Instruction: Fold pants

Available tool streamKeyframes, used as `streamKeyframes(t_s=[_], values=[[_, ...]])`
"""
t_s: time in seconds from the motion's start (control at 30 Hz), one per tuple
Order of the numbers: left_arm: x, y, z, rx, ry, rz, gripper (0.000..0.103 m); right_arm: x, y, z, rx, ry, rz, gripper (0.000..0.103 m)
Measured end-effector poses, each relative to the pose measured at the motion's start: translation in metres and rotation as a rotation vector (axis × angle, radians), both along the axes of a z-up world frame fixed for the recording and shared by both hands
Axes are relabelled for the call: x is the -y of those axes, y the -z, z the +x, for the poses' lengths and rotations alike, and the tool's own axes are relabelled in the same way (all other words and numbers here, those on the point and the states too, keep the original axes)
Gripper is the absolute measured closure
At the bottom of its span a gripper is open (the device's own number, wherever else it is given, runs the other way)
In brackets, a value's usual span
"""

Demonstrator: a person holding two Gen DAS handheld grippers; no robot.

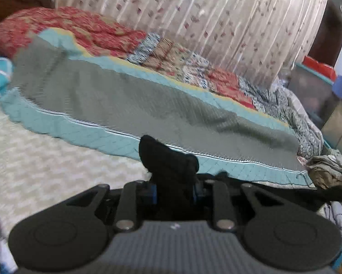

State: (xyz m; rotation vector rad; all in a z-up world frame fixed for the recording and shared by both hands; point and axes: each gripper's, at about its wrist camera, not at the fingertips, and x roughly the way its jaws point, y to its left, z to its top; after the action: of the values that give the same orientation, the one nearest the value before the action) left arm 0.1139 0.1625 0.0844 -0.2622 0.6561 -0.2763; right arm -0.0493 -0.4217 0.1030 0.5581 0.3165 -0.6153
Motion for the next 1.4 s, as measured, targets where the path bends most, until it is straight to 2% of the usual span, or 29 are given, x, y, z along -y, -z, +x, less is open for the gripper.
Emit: streamKeyframes(t_s=[0.1, 0.13, 0.2, 0.27, 0.3, 0.43, 0.53, 0.63, 0.7, 0.77, 0.8, 0.87, 0.9, 0.93, 0.97, 1.0, 1.03, 1.07, 1.1, 1.13, 1.2, 1.3, 1.4], values=[[-0.005, 0.027, -0.036, -0.079, 0.022, 0.076, 0.078, 0.015, 0.011, -0.039, -0.062, 0.108, -0.02, 0.073], [-0.001, 0.043, -0.048, -0.131, 0.036, 0.124, 0.07, 0.018, 0.022, -0.048, -0.112, 0.153, -0.013, 0.072], [0.006, 0.073, -0.064, -0.237, 0.052, 0.225, 0.066, 0.026, 0.046, -0.059, -0.203, 0.201, 0.049, 0.071], [0.01, 0.09, -0.081, -0.286, 0.049, 0.288, 0.063, 0.026, 0.061, -0.073, -0.203, 0.214, 0.096, 0.066], [0.007, 0.087, -0.088, -0.28, 0.045, 0.277, 0.062, 0.022, 0.061, -0.072, -0.21, 0.217, 0.09, 0.061], [-0.016, 0.048, -0.088, -0.189, 0.0, 0.154, 0.047, 0.009, 0.052, -0.07, -0.244, 0.187, 0.039, 0.061], [-0.036, 0.019, -0.083, -0.115, -0.047, 0.077, 0.043, 0.011, 0.052, -0.078, -0.226, 0.192, 0.068, 0.061], [-0.051, 0.004, -0.065, -0.086, -0.09, 0.008, 0.036, 0.024, 0.062, -0.074, -0.223, 0.195, 0.087, 0.061], [-0.052, 0.007, -0.041, -0.089, -0.09, 0.036, 0.03, 0.026, 0.064, -0.069, -0.225, 0.193, 0.09, 0.061], [-0.034, 0.018, -0.02, -0.105, -0.028, 0.098, 0.019, 0.026, 0.065, -0.068, -0.225, 0.193, 0.096, 0.06], [-0.022, 0.028, -0.008, -0.125, 0.013, 0.125, 0.017, 0.025, 0.065, -0.069, -0.224, 0.195, 0.098, 0.06], [0.003, 0.051, 0.011, -0.19, 0.086, 0.178, 0.006, 0.024, 0.066, -0.066, -0.229, 0.19, 0.098, 0.06], [0.015, 0.067, 0.024, -0.23, 0.115, 0.213, 0.005, 0.023, 0.066, -0.065, -0.235, 0.184, 0.098, 0.06], [0.025, 0.084, 0.036, -0.27, 0.128, 0.248, 0.007, 0.022, 0.067, -0.063, -0.239, 0.178, 0.095, 0.06], [0.038, 0.105, 0.049, -0.326, 0.137, 0.297, 0.027, 0.02, 0.066, -0.061, -0.242, 0.167, 0.089, 0.06], [0.049, 0.12, 0.054, -0.369, 0.14, 0.354, 0.044, 0.018, 0.067, -0.058, -0.252, 0.14, 0.082, 0.064], [0.057, 0.129, 0.055, -0.37, 0.124, 0.427, 0.055, 0.016, 0.066, -0.053, -0.268, 0.102, 0.07, 0.071], [0.064, 0.127, 0.055, -0.346, 0.127, 0.461, 0.073, 0.013, 0.064, -0.048, -0.287, 0.074, 0.034, 0.072], [0.066, 0.116, 0.055, -0.324, 0.139, 0.442, 0.086, 0.008, 0.059, -0.044, -0.292, 0.065, -0.008, 0.073], [0.063, 0.102, 0.056, -0.305, 0.131, 0.4, 0.091, 0.006, 0.052, -0.041, -0.282, 0.058, -0.049, 0.074], [0.045, 0.064, 0.06, -0.224, 0.054, 0.324, 0.091, 0.007, 0.033, -0.037, -0.215, 0.068, -0.08, 0.074], [0.011, 0.014, 0.065, -0.092, -0.082, 0.23, 0.091, 0.017, 0.004, -0.026, -0.088, 0.066, -0.057, 0.074], [-0.016, -0.009, 0.076, -0.019, -0.2, 0.175, 0.091, 0.022, -0.01, 0.004, -0.056, 0.021, -0.023, 0.074]])
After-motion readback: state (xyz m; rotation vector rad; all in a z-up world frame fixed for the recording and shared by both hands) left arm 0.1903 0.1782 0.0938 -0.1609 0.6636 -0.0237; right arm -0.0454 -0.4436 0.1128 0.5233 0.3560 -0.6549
